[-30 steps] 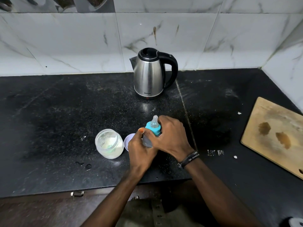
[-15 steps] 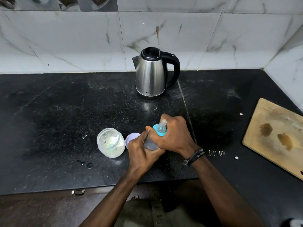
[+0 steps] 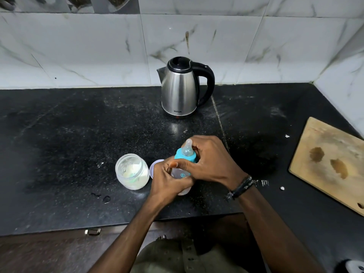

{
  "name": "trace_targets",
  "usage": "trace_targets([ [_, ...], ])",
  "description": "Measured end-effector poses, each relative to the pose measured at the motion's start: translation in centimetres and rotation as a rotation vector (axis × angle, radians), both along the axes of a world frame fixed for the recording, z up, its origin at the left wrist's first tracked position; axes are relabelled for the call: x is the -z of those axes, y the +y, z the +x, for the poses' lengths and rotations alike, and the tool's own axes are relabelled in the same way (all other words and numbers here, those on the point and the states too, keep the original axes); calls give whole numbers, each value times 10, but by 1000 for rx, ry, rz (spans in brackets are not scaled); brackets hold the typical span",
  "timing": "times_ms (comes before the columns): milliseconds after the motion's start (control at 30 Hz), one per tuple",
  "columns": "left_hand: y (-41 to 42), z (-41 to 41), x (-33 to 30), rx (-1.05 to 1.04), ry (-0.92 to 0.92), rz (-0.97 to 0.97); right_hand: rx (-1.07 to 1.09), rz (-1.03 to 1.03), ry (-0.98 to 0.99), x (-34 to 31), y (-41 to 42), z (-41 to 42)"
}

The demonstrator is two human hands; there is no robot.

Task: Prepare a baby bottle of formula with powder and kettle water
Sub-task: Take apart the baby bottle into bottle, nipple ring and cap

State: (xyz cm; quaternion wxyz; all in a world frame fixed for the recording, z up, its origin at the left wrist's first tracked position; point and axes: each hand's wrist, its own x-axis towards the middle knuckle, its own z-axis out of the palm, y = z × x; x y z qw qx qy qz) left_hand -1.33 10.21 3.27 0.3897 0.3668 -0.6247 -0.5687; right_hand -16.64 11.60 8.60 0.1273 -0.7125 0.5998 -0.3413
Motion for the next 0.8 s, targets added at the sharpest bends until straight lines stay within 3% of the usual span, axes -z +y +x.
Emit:
trace_targets([
  [200, 6, -6, 6, -186, 5, -30, 342, 96, 158, -10, 6, 13],
  [267, 8, -6, 5, -168, 39, 4, 320, 69, 109, -9, 5, 13],
  [400, 5, 3, 2, 3, 50, 11, 55, 76, -103, -13, 9, 3],
  [567, 1, 9, 2, 35, 72, 27, -107, 187, -117, -17, 12, -6],
  [633, 2, 9, 5, 15, 71, 35, -96, 221, -104, -18, 15, -8],
  [800, 3, 4, 10, -39, 47, 15, 170, 213, -37, -17, 18, 7],
])
